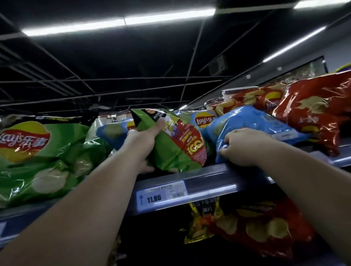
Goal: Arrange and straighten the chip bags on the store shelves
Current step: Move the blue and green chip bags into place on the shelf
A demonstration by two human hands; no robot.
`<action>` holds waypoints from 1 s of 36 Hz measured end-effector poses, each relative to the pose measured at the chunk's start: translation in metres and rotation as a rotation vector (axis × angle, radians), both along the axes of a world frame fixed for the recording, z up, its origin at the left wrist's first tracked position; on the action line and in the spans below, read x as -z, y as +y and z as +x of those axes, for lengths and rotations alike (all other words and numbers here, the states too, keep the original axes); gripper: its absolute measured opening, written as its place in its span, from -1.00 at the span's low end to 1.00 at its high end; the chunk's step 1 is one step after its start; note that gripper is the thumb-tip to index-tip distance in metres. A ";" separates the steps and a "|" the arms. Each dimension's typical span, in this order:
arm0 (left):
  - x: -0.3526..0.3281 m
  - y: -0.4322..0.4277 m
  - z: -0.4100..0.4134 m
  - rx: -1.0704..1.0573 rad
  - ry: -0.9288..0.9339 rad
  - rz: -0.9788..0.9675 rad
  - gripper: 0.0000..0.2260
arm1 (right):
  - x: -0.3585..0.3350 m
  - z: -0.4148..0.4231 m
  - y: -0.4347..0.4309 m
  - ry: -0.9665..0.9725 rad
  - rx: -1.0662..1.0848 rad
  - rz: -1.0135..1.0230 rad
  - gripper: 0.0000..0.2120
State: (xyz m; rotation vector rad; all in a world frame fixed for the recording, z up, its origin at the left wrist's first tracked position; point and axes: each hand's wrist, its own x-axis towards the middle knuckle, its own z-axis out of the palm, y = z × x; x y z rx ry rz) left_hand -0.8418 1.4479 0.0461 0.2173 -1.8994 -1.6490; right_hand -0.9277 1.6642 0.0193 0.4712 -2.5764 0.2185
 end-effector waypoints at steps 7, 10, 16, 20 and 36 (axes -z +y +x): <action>-0.004 0.008 -0.001 -0.069 0.192 0.084 -0.80 | 0.005 0.026 -0.024 0.159 -0.457 -0.315 -0.48; -0.009 0.017 0.006 -0.095 0.287 -0.023 -0.80 | 0.004 0.037 -0.047 0.077 -0.617 -0.435 -0.11; -0.016 0.028 0.027 -0.104 0.475 -0.411 -0.82 | -0.006 0.038 -0.076 0.152 -0.547 -0.678 0.16; -0.012 0.001 0.041 0.014 0.510 -0.395 -0.74 | -0.013 0.017 -0.063 0.067 -0.685 -1.001 -0.45; 0.009 -0.054 0.082 0.181 0.267 -0.429 -0.20 | -0.020 0.049 -0.037 -0.312 -1.223 -1.425 -0.63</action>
